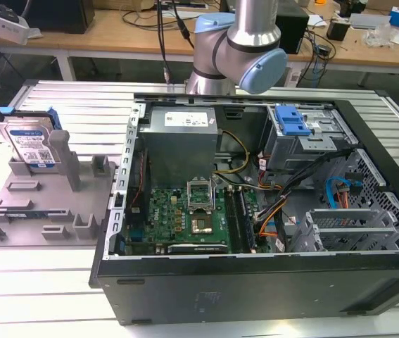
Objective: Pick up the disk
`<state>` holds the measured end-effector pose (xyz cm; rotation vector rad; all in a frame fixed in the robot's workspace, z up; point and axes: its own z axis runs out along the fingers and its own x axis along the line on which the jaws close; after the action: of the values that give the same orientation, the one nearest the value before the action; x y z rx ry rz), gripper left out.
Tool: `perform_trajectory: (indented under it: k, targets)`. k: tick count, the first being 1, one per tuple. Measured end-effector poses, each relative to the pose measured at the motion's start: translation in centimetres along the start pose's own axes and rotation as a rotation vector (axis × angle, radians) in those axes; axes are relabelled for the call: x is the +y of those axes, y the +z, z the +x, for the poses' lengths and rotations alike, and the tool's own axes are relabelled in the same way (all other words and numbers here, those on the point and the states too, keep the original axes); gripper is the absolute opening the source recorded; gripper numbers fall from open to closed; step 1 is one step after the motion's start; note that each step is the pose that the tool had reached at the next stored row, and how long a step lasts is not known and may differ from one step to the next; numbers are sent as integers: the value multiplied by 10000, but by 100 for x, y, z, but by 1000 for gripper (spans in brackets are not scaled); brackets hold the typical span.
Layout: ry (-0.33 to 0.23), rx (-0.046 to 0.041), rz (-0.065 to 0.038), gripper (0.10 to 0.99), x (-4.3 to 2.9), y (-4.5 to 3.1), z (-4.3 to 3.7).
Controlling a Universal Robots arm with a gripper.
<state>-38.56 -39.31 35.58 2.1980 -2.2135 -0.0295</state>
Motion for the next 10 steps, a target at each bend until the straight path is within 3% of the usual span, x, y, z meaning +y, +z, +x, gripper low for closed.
perform_trajectory:
  k: [7, 10]
  targets:
    - [0, 0, 0, 482, 0, 0, -1]
    - [0, 1, 0, 482, 2, 0, -53]
